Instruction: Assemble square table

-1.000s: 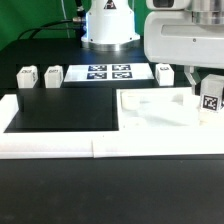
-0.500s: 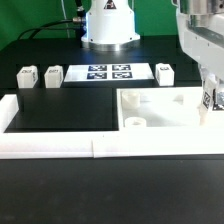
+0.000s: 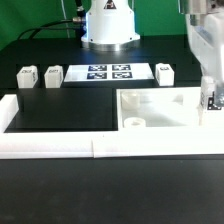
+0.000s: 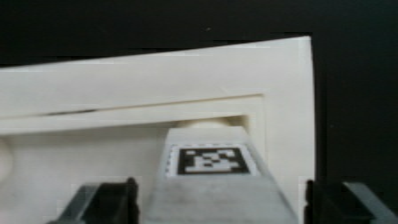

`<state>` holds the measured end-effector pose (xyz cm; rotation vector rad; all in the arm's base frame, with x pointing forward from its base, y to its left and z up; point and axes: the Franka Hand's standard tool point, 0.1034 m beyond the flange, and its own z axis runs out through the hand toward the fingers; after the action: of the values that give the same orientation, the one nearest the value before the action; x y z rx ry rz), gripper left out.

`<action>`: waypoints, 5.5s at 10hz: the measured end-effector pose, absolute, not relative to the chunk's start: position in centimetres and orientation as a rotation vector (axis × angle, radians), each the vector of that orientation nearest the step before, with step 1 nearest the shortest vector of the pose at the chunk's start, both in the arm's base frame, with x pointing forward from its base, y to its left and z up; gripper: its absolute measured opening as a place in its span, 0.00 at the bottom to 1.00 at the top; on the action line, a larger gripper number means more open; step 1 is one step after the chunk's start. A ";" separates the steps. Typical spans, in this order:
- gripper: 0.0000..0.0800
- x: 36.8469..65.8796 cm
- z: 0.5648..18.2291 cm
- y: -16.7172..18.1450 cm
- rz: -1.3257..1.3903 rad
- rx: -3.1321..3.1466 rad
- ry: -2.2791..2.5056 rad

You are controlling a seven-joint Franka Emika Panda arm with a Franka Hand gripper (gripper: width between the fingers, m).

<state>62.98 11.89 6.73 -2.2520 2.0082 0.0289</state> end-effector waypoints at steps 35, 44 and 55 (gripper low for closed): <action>0.80 62.9 6.8 11.7 0.137 -1.717 2.503; 0.81 61.9 10.6 13.3 0.132 -1.790 2.403; 0.81 60.7 11.0 12.3 0.052 -1.926 2.249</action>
Offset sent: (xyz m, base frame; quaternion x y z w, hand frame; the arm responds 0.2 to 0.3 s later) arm 0.0000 0.0000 0.0000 0.0000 0.0000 -0.1938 0.9810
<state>60.72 12.32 11.04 -1.9256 2.2487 0.0521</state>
